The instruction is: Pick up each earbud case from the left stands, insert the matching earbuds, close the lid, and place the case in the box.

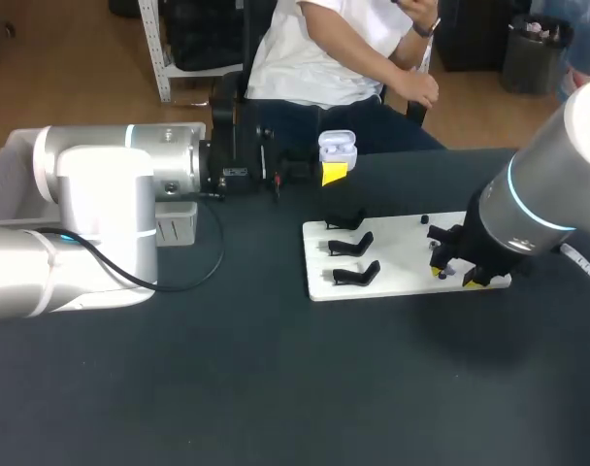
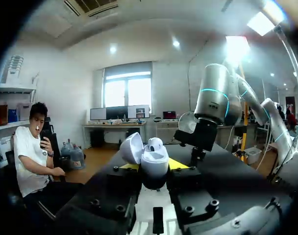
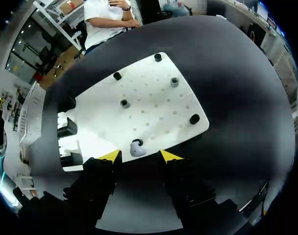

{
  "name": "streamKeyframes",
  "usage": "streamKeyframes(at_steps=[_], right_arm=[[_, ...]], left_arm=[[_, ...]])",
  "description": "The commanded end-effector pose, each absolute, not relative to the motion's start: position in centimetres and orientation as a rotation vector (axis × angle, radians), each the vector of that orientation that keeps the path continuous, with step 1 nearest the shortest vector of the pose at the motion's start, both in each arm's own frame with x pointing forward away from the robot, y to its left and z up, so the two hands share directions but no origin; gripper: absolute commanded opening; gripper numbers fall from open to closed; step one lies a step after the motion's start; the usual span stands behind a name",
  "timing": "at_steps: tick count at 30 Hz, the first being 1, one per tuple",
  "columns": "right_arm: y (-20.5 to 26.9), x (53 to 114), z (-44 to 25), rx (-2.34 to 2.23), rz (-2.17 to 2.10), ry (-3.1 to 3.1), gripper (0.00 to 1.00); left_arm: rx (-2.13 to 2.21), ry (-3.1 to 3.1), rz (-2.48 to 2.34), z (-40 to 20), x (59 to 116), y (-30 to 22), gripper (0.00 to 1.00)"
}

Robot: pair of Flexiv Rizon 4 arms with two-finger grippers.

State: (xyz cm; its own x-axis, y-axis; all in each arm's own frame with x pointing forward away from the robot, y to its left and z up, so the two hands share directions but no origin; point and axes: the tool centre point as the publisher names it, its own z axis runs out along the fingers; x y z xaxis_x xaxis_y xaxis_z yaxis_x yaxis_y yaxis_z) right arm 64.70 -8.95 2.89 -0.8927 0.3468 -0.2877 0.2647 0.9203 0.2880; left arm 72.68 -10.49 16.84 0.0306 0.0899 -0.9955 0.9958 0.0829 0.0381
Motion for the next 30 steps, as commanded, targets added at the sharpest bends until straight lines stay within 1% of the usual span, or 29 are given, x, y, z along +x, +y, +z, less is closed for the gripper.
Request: streamKeyframes(at_steps=[1, 10, 13, 19, 21, 27, 30], right_arm=[[-8.87, 64.68, 2.45, 0.45, 0.34, 2.703, 0.43], [-8.82, 64.93, 2.22, 0.455, 0.348, 2.708, 0.38], [-8.85, 65.02, 2.1, 0.462, 0.353, 2.707, 0.33], [-8.83, 65.17, 1.93, 0.469, 0.359, 2.708, 0.31], [-8.85, 65.23, 1.91, 0.47, 0.36, 2.709, 0.29], [-9.02, 65.49, 1.97, 0.474, 0.361, 2.706, 0.29], [-9.03, 65.6, 2.06, 0.473, 0.359, 2.705, 0.24]], left_arm=[[1.218, 1.282, -1.071, 16.7, 72.48, -10.52, 0.0], [1.218, 1.282, -1.071, 16.7, 72.48, -10.52, 0.0], [1.218, 1.282, -1.071, 16.7, 72.48, -10.52, 0.0], [1.218, 1.282, -1.071, 16.7, 72.48, -10.52, 0.0], [1.218, 1.282, -1.071, 16.7, 72.48, -10.52, 0.0], [1.218, 1.282, -1.071, 16.7, 72.48, -10.52, 0.0], [1.218, 1.282, -1.071, 16.7, 72.48, -10.52, 0.0]])
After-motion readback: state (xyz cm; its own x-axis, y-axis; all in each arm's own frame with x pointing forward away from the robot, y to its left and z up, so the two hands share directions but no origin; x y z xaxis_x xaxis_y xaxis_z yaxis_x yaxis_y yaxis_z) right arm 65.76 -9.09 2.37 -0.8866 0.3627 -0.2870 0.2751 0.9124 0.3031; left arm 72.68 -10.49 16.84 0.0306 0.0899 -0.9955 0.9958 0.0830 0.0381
